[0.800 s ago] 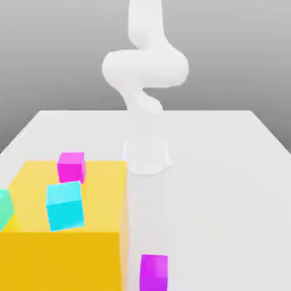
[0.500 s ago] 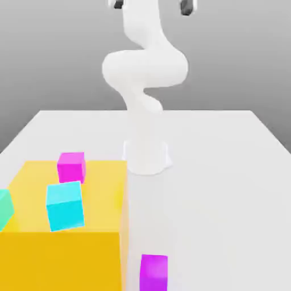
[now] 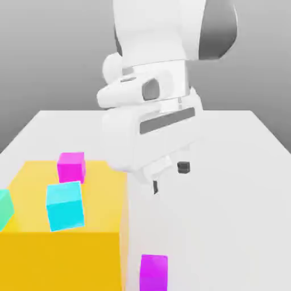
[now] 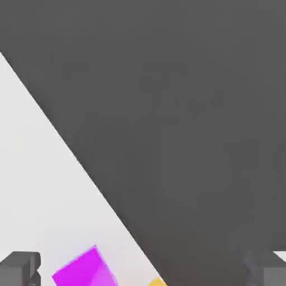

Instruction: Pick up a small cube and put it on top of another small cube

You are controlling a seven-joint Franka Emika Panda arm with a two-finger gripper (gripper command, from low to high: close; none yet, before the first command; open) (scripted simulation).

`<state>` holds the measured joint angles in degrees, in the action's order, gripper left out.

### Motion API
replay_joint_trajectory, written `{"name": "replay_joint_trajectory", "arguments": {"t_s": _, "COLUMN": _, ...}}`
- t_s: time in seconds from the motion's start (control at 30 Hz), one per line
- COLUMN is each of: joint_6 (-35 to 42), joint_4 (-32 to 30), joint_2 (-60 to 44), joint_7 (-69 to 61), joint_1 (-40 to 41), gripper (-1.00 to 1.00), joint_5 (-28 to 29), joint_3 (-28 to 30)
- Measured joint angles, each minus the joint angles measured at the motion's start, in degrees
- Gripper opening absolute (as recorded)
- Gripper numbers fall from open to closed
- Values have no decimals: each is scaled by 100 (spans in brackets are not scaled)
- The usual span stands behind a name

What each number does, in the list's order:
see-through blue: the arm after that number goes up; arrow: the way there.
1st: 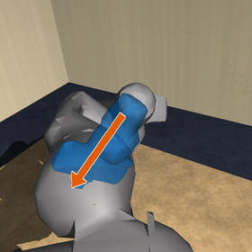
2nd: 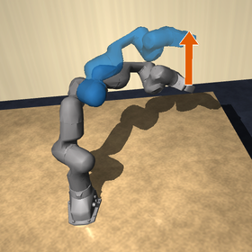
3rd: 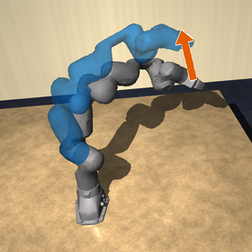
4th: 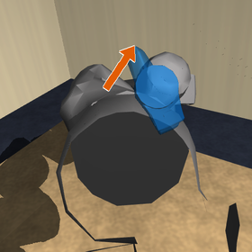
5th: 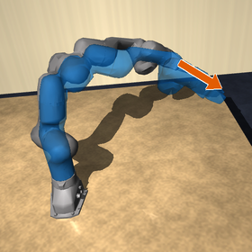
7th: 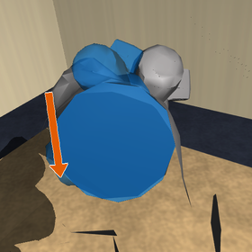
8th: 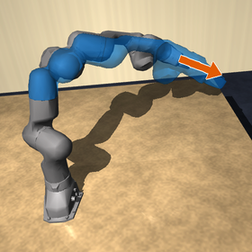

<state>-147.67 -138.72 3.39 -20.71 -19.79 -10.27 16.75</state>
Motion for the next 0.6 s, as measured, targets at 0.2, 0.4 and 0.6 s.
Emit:
{"name": "replay_joint_trajectory", "arguments": {"t_s": 0.2, "joint_6": -371, "joint_4": -161, "joint_2": -931, "joint_7": -1400, "joint_1": 26, "gripper": 0, "joint_5": -96, "joint_3": -70}}
{"name": "replay_joint_trajectory", "arguments": {"t_s": 0.4, "joint_6": -858, "joint_4": -272, "joint_2": -1853, "joint_7": -2429, "joint_1": 198, "gripper": 0, "joint_5": 60, "joint_3": -248}}
{"name": "replay_joint_trajectory", "arguments": {"t_s": 0.6, "joint_6": -1483, "joint_4": -130, "joint_2": -2658, "joint_7": -2763, "joint_1": 545, "gripper": -100, "joint_5": -277, "joint_3": -671}}
